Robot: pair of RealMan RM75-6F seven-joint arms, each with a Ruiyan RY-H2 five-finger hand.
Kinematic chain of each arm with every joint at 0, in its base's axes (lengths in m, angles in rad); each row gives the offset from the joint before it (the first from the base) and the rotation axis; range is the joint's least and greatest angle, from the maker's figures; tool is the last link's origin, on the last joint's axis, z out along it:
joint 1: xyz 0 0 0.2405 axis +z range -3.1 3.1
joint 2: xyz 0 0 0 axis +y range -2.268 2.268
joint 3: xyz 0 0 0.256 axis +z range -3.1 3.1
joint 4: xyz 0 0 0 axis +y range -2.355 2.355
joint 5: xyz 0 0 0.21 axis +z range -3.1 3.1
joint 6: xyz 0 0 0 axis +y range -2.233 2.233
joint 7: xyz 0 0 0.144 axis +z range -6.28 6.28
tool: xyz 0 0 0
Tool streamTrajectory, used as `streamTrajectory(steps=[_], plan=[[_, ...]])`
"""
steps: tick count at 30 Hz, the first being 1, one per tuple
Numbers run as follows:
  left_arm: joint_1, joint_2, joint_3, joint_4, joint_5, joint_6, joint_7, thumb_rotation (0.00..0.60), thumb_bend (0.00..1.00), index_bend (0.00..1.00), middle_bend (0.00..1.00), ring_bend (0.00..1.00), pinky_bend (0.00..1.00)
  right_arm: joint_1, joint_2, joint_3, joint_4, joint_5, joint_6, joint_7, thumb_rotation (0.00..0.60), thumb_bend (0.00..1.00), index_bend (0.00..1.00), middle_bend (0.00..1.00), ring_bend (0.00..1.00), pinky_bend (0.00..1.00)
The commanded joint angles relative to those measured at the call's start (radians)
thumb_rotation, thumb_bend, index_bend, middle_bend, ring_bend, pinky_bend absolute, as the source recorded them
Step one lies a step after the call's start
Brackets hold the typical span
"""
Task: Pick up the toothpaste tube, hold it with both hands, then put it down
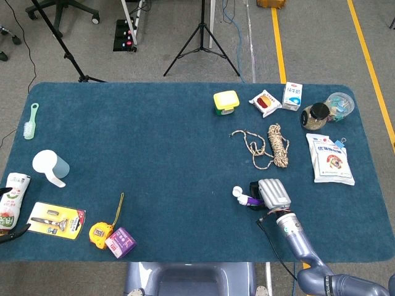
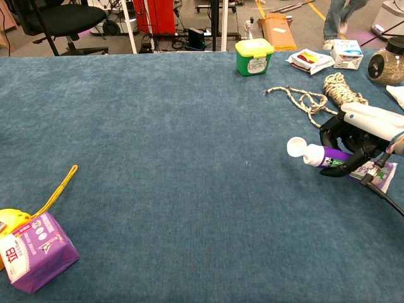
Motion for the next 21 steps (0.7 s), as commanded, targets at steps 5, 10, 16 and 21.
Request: streamTrajectory(steps=[5, 10, 16, 21], plan=[[-0.013, -0.001, 0.000, 0.002, 0.006, -0.020, 0.004, 0.451, 0.00, 0.18, 0.01, 0.01, 0.05, -0.003, -0.005, -0.009, 0.012, -0.041, 0.026, 0.006, 0.600, 0.26, 0.68, 0.92, 0.92, 0.92], [-0.048, 0.000, -0.005, -0.016, 0.032, -0.058, 0.026, 0.452, 0.00, 0.18, 0.01, 0.01, 0.05, 0.001, 0.007, -0.011, -0.016, -0.059, 0.037, -0.027, 0.600, 0.27, 0.69, 0.95, 0.96, 0.96], [-0.103, 0.008, -0.011, -0.056, 0.055, -0.132, 0.036, 0.453, 0.00, 0.18, 0.01, 0.02, 0.05, 0.007, 0.027, -0.006, -0.068, -0.075, 0.051, -0.065, 0.600, 0.27, 0.69, 0.95, 0.98, 0.98], [-0.153, 0.005, -0.028, -0.091, 0.048, -0.190, 0.047, 0.451, 0.00, 0.18, 0.02, 0.03, 0.05, 0.011, 0.042, -0.002, -0.107, -0.088, 0.061, -0.081, 0.600, 0.29, 0.70, 0.95, 0.98, 0.98]])
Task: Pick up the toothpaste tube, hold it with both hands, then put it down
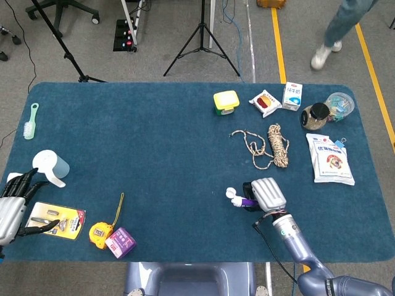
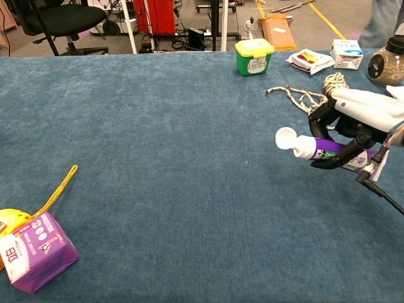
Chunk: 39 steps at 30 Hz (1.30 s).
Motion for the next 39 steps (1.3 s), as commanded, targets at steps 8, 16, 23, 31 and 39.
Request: streamTrajectory(steps=[8, 16, 23, 31, 39], plan=[[-0.138, -0.020, -0.049, -0.087, -0.035, -0.163, 0.028, 0.452, 0.00, 0.16, 0.02, 0.04, 0.10, 0.008, 0.032, 0.010, -0.077, -0.014, 0.017, -0.048, 0.600, 0.33, 0.71, 0.95, 0.98, 0.98], [-0.323, -0.056, -0.115, -0.140, -0.129, -0.402, -0.016, 0.451, 0.00, 0.11, 0.02, 0.05, 0.10, 0.012, 0.039, 0.022, -0.138, -0.022, 0.039, -0.070, 0.600, 0.33, 0.71, 0.95, 0.98, 0.98], [-0.515, -0.134, -0.192, -0.117, -0.261, -0.604, -0.064, 0.277, 0.00, 0.10, 0.01, 0.04, 0.10, 0.002, 0.047, 0.022, -0.194, -0.025, 0.068, -0.092, 0.600, 0.33, 0.71, 0.95, 0.98, 0.98], [-0.728, -0.277, -0.229, -0.047, -0.462, -0.684, 0.038, 0.158, 0.00, 0.12, 0.00, 0.02, 0.10, -0.020, 0.052, 0.010, -0.248, -0.034, 0.104, -0.111, 0.600, 0.33, 0.72, 0.95, 0.98, 0.98], [-0.860, -0.364, -0.205, -0.028, -0.638, -0.615, 0.163, 0.135, 0.00, 0.23, 0.00, 0.00, 0.10, -0.026, 0.056, 0.009, -0.271, -0.033, 0.114, -0.121, 0.600, 0.33, 0.72, 0.95, 0.98, 0.98]])
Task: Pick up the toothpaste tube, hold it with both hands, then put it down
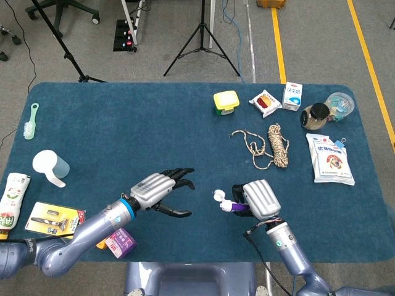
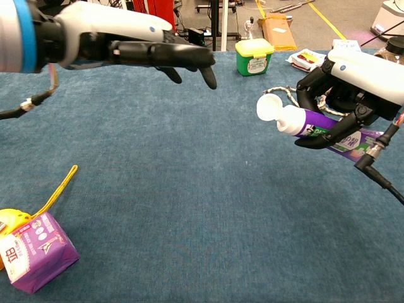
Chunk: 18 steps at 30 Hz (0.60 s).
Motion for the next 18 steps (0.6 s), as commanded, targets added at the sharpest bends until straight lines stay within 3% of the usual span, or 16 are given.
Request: streamTrajectory(steps=[1, 7, 18], plan=[[-0.058, -0.038, 0.016, 0.011, -0.076, 0.035, 0.055, 0.136, 0.00, 0.23, 0.00, 0.00, 0.10, 0.000, 0.002, 0.001, -0.003, 0.001, 0.000, -0.002, 0.600, 0.33, 0.72, 0.95, 0.98, 0.98], [-0.131, -0.082, 0.030, 0.024, -0.191, 0.081, 0.105, 0.136, 0.00, 0.18, 0.00, 0.00, 0.10, -0.002, 0.004, 0.004, -0.014, 0.001, 0.004, 0.001, 0.600, 0.33, 0.72, 0.95, 0.98, 0.98], [-0.176, -0.137, 0.028, 0.062, -0.247, 0.093, 0.086, 0.115, 0.00, 0.16, 0.00, 0.00, 0.10, -0.001, -0.009, 0.014, -0.031, 0.006, 0.012, 0.006, 0.600, 0.34, 0.72, 0.95, 0.98, 0.98]])
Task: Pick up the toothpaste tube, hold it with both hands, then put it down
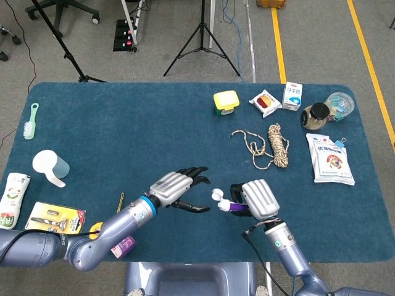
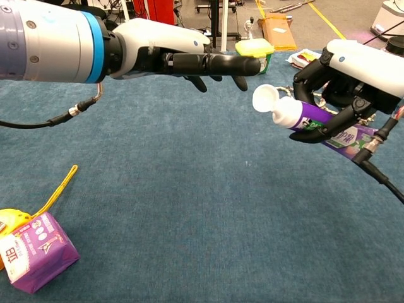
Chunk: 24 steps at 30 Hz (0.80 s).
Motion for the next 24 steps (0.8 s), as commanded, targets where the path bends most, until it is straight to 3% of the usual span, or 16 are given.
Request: streamTrajectory(steps=[1, 15, 24], plan=[[-0.010, -0.015, -0.001, 0.013, -0.010, -0.003, -0.011, 0.112, 0.00, 0.16, 0.00, 0.00, 0.10, 0.001, -0.006, 0.003, -0.004, 0.003, 0.001, 0.000, 0.600, 0.34, 0.72, 0.95, 0.98, 0.98], [-0.065, -0.076, -0.018, 0.063, -0.050, -0.027, -0.056, 0.088, 0.00, 0.15, 0.00, 0.00, 0.10, 0.015, -0.045, 0.027, 0.006, 0.064, -0.015, -0.026, 0.600, 0.35, 0.73, 0.95, 0.98, 0.98], [-0.078, -0.063, -0.001, 0.048, -0.058, -0.012, -0.053, 0.087, 0.00, 0.16, 0.00, 0.00, 0.10, 0.020, -0.040, 0.044, 0.036, 0.130, -0.034, -0.044, 0.600, 0.36, 0.73, 0.95, 0.98, 0.98]])
